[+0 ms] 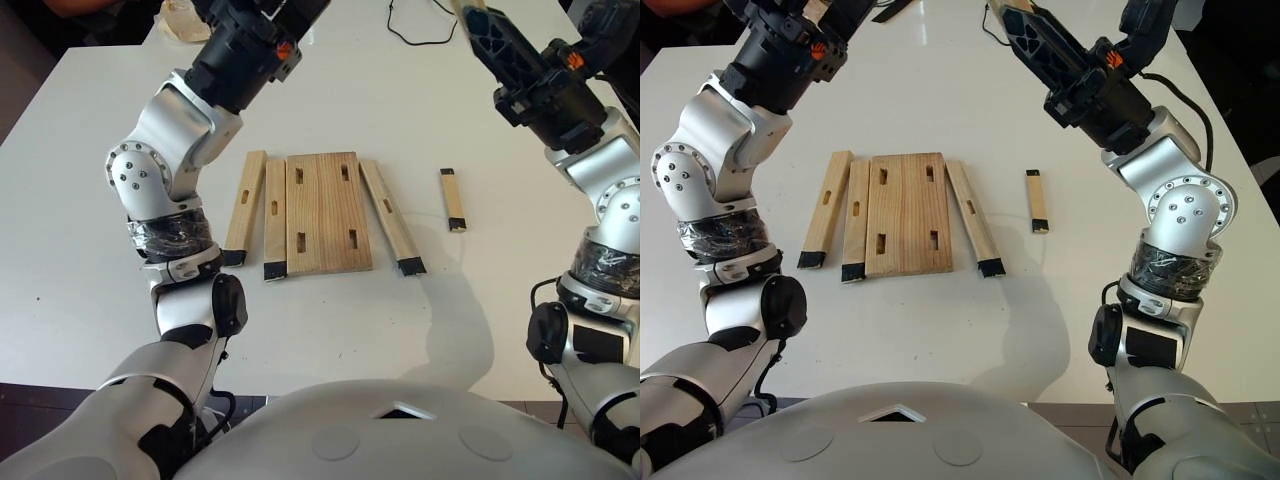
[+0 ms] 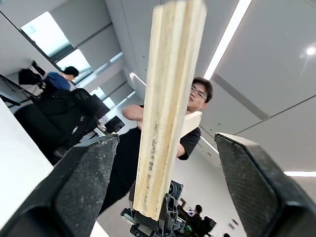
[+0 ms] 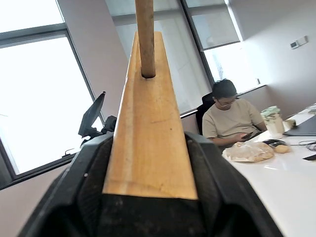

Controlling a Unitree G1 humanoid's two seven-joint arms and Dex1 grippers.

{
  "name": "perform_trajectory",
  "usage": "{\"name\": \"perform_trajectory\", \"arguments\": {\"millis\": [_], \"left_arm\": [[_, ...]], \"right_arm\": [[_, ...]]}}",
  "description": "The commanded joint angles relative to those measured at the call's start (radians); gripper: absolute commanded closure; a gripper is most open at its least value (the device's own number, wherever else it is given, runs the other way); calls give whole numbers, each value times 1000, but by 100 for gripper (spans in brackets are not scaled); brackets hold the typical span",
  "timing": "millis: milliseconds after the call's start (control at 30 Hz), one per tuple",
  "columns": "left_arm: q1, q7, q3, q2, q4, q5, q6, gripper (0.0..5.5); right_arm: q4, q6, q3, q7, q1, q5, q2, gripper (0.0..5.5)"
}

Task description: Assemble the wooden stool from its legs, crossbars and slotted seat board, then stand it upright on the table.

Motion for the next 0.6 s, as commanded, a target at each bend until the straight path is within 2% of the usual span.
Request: {"name": "perform_trajectory", "arguments": {"millis": [33, 600], "left_arm": [[-2, -19, -22, 24, -12, -38, 16, 191], [4, -55, -78, 87, -69, -128, 6, 191]], "right_arm": [[-60, 12, 9, -3, 0, 57, 3, 344], [-98, 17, 14, -40, 14, 139, -24, 344]]}}
